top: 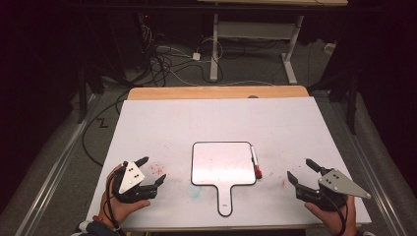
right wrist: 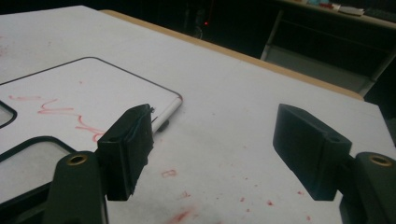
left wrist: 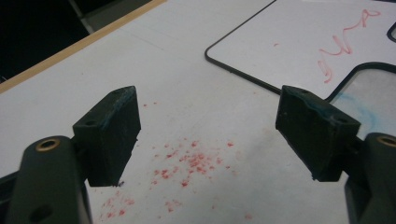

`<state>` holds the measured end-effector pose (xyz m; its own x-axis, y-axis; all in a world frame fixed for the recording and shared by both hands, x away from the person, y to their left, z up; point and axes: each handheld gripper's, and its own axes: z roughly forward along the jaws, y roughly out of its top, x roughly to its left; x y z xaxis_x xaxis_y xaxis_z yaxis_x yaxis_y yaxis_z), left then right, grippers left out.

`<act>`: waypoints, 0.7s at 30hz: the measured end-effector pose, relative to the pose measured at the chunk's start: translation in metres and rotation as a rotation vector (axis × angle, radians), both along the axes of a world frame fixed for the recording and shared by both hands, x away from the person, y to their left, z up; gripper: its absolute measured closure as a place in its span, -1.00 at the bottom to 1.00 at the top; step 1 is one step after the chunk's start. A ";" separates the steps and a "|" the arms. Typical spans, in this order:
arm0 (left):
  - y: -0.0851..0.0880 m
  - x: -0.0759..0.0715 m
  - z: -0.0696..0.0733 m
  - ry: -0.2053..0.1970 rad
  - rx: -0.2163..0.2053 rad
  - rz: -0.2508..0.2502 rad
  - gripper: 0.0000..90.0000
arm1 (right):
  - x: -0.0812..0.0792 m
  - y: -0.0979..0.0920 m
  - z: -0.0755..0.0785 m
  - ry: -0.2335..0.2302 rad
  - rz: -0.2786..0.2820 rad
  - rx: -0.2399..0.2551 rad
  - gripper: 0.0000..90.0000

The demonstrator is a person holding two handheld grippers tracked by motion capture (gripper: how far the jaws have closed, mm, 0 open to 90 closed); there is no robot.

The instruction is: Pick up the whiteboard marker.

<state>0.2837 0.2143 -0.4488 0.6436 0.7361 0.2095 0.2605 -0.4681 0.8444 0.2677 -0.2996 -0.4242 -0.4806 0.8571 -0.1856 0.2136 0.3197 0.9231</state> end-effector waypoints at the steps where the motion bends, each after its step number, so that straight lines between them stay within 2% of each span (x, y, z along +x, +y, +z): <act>1: -0.001 0.001 0.000 0.001 -0.002 0.001 -0.53 | 0.000 0.000 0.000 0.000 0.000 0.000 -0.35; 3: -0.002 0.001 -0.001 0.001 -0.003 -0.005 -0.53 | 0.001 0.001 -0.001 0.005 0.006 -0.005 -0.35; 6: -0.004 0.001 -0.003 0.007 0.032 -0.007 -0.53 | 0.002 0.004 -0.002 0.001 0.007 -0.005 -0.35; 8: -0.003 0.000 -0.003 0.011 0.022 -0.006 -0.53 | 0.002 0.005 -0.002 0.003 -0.008 -0.003 -0.35; 9: -0.003 0.000 -0.003 0.010 0.024 -0.002 -0.53 | 0.003 0.005 -0.003 0.012 -0.005 -0.005 -0.29; 14: -0.004 -0.002 -0.005 0.012 0.046 -0.006 -0.53 | 0.006 0.005 -0.002 0.012 -0.010 0.005 -0.32; 16: -0.003 -0.002 -0.004 0.015 0.039 -0.007 -0.53 | 0.007 0.005 -0.003 0.013 -0.014 -0.003 -0.32; 21: -0.003 -0.003 -0.006 0.019 0.050 -0.007 -0.53 | 0.014 0.007 -0.002 0.048 -0.008 -0.003 -0.29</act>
<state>0.2806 0.2115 -0.4544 0.6529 0.7205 0.2335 0.2733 -0.5117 0.8145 0.2814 -0.2930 -0.4259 -0.4821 0.8603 -0.1657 0.2599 0.3210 0.9107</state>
